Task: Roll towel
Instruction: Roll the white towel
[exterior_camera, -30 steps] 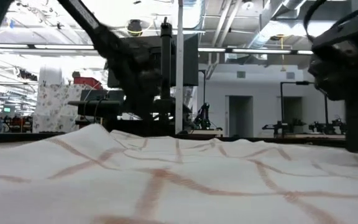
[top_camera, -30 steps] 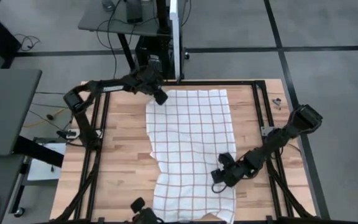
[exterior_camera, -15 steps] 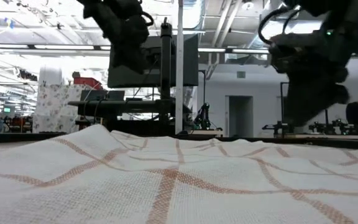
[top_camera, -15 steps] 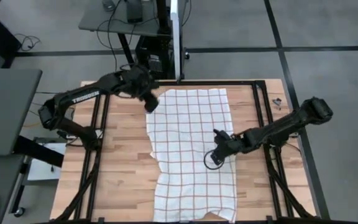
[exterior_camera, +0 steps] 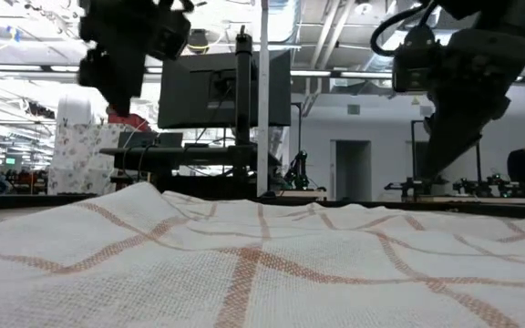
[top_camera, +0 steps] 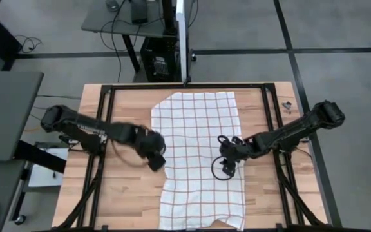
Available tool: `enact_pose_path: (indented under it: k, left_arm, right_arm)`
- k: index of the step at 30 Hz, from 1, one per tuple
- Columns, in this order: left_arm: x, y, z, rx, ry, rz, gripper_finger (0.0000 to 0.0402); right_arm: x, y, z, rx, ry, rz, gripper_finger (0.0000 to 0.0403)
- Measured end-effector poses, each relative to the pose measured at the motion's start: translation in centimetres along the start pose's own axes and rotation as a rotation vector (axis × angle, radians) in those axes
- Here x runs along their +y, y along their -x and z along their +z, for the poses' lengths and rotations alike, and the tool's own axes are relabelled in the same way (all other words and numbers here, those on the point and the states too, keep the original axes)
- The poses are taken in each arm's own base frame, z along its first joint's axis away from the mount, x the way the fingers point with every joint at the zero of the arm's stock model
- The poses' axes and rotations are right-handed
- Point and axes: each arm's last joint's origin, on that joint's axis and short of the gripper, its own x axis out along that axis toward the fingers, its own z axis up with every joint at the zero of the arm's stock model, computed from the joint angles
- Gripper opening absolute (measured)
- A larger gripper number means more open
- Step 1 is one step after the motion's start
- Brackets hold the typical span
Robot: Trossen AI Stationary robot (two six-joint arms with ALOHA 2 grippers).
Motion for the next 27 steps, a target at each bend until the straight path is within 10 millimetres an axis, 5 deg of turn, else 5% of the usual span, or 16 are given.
enact_pose_path:
  k: [4,11,21,27]
  left_arm:
    - [-1.2,-2.6,-2.9,-0.078,0.174,-0.175,0.0186]
    - [0.0,-7.6,-7.4,0.033,0.285,-0.029,0.0186]
    - [-0.9,-12.4,-8.0,0.015,0.243,-0.119,0.0186]
    - [-1.4,-12.3,-6.7,-0.012,0.250,-0.215,0.0142]
  right_arm:
    - [0.5,0.1,-0.4,0.004,0.025,0.013,0.0180]
    - [1.2,0.3,-1.0,0.019,0.076,0.030,0.0180]
    - [1.4,0.4,-1.4,0.027,0.090,0.034,0.0180]
    - [1.3,0.3,-1.3,0.028,0.083,0.028,0.0180]
